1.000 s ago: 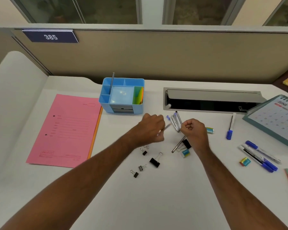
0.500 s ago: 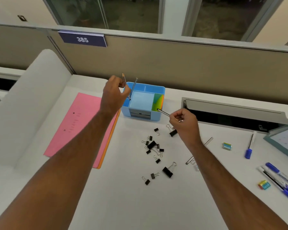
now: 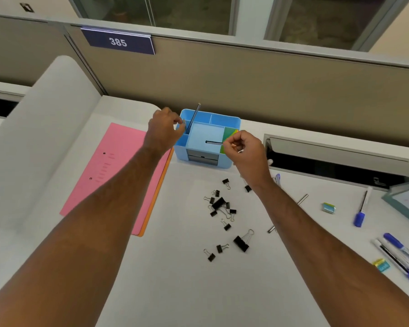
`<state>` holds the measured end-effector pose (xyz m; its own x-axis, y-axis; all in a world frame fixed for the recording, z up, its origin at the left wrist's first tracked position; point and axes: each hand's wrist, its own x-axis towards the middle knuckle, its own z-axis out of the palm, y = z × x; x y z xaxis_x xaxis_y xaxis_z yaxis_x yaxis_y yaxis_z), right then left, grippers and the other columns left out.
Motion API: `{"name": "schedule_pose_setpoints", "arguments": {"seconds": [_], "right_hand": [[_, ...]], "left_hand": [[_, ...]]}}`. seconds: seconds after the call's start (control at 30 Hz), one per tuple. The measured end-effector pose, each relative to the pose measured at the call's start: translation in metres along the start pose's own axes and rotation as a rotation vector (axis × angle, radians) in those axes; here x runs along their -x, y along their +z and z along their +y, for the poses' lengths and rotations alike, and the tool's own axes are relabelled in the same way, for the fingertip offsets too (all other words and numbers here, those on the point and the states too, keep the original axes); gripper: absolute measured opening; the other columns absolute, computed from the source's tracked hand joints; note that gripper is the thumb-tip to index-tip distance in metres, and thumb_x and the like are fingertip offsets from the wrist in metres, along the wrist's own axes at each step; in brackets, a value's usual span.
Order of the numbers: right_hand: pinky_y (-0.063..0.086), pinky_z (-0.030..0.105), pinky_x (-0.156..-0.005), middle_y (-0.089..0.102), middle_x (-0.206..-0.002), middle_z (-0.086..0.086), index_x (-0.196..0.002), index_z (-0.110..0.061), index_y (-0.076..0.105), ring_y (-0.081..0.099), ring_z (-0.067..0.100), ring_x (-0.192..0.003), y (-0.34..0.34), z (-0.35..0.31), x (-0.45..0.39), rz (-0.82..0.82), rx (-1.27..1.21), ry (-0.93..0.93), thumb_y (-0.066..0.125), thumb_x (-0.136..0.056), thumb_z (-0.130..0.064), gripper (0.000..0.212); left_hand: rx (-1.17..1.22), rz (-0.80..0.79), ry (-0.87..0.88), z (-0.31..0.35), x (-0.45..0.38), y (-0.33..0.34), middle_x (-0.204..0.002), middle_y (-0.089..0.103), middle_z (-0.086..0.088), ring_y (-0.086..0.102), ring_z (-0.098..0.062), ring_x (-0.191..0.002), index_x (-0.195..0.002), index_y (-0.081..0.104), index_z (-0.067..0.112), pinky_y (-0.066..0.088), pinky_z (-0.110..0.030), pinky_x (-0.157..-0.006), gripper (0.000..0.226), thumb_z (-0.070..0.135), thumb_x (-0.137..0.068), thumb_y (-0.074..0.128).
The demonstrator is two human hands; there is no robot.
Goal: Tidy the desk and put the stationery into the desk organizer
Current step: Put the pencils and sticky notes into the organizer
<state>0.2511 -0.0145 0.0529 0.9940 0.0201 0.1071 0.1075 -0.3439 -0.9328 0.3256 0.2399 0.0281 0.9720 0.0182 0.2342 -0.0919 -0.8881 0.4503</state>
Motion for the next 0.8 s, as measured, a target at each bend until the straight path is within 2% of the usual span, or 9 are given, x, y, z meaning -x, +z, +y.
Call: {"name": "schedule_pose_setpoints", "arguments": {"seconds": [0.1, 0.23, 0.4, 0.47, 0.53, 0.6, 0.7, 0.8], "right_hand": [[0.052, 0.017, -0.065, 0.068, -0.078, -0.004, -0.091, -0.010, 0.069, 0.060, 0.000, -0.066, 0.010, -0.006, -0.018, -0.016, 0.034, -0.021, 0.069, -0.092, -0.013, 0.003], [0.042, 0.008, -0.060, 0.063, -0.073, -0.008, -0.092, -0.008, 0.071, 0.054, -0.005, -0.060, 0.029, -0.017, -0.046, -0.044, 0.076, -0.059, 0.068, -0.094, -0.012, 0.005], [0.044, 0.010, -0.061, 0.068, -0.080, -0.001, -0.091, -0.010, 0.070, 0.055, 0.002, -0.065, 0.058, -0.026, -0.076, -0.095, 0.183, -0.093, 0.066, -0.095, -0.014, 0.006], [0.044, 0.010, -0.060, 0.068, -0.080, 0.001, -0.090, -0.010, 0.070, 0.056, 0.004, -0.066, 0.068, -0.026, -0.085, -0.119, 0.244, -0.106, 0.067, -0.095, -0.014, 0.007], [0.049, 0.017, -0.062, 0.069, -0.081, 0.002, -0.091, -0.009, 0.069, 0.059, 0.008, -0.070, 0.076, -0.023, -0.090, -0.149, 0.302, -0.115, 0.066, -0.095, -0.014, 0.007], [0.054, 0.024, -0.069, 0.068, -0.085, 0.003, -0.097, -0.010, 0.069, 0.062, 0.013, -0.076, 0.083, -0.020, -0.092, -0.199, 0.361, -0.113, 0.065, -0.096, -0.015, 0.007], [0.048, 0.019, -0.072, 0.063, -0.083, -0.002, -0.119, -0.011, 0.066, 0.057, 0.008, -0.072, 0.090, -0.018, -0.090, -0.260, 0.411, -0.093, 0.065, -0.098, -0.017, 0.022], [0.049, 0.022, -0.073, 0.062, -0.088, -0.003, -0.127, -0.010, 0.064, 0.056, 0.008, -0.077, 0.090, -0.013, -0.088, -0.253, 0.423, -0.072, 0.064, -0.099, -0.017, 0.029]], "left_hand": [[0.038, 0.030, -0.052, -0.010, 0.011, 0.002, -0.107, 0.067, -0.008, 0.057, -0.025, -0.102, -0.106, 0.074, 0.009, 0.051, -0.038, -0.084, 0.019, 0.024, -0.096, 0.067], [0.091, 0.040, -0.175, -0.023, 0.030, 0.003, -0.118, 0.067, -0.006, 0.055, -0.020, -0.111, -0.115, 0.071, 0.012, 0.049, -0.033, -0.092, 0.021, 0.021, -0.098, 0.065], [0.141, 0.037, -0.238, -0.031, 0.050, 0.011, -0.121, 0.068, -0.002, 0.055, -0.018, -0.114, -0.123, 0.067, 0.015, 0.047, -0.030, -0.093, 0.027, 0.028, -0.099, 0.065], [0.165, 0.026, -0.254, -0.032, 0.052, 0.014, -0.121, 0.069, -0.001, 0.057, -0.018, -0.112, -0.124, 0.067, 0.015, 0.052, -0.034, -0.094, 0.029, 0.031, -0.099, 0.065], [0.185, 0.013, -0.255, -0.032, 0.054, 0.017, -0.120, 0.070, -0.001, 0.059, -0.019, -0.111, -0.125, 0.067, 0.015, 0.055, -0.039, -0.094, 0.030, 0.032, -0.100, 0.064], [0.191, 0.000, -0.260, -0.031, 0.055, 0.018, -0.120, 0.070, -0.001, 0.059, -0.020, -0.110, -0.126, 0.067, 0.015, 0.056, -0.040, -0.093, 0.031, 0.032, -0.100, 0.063], [0.202, -0.026, -0.272, -0.030, 0.056, 0.021, -0.121, 0.070, -0.002, 0.058, -0.020, -0.111, -0.125, 0.066, 0.014, 0.055, -0.042, -0.094, 0.030, 0.032, -0.102, 0.060], [0.223, -0.033, -0.280, -0.029, 0.056, 0.020, -0.119, 0.070, -0.002, 0.059, -0.020, -0.110, -0.124, 0.067, 0.014, 0.056, -0.044, -0.094, 0.029, 0.032, -0.102, 0.060]]}}
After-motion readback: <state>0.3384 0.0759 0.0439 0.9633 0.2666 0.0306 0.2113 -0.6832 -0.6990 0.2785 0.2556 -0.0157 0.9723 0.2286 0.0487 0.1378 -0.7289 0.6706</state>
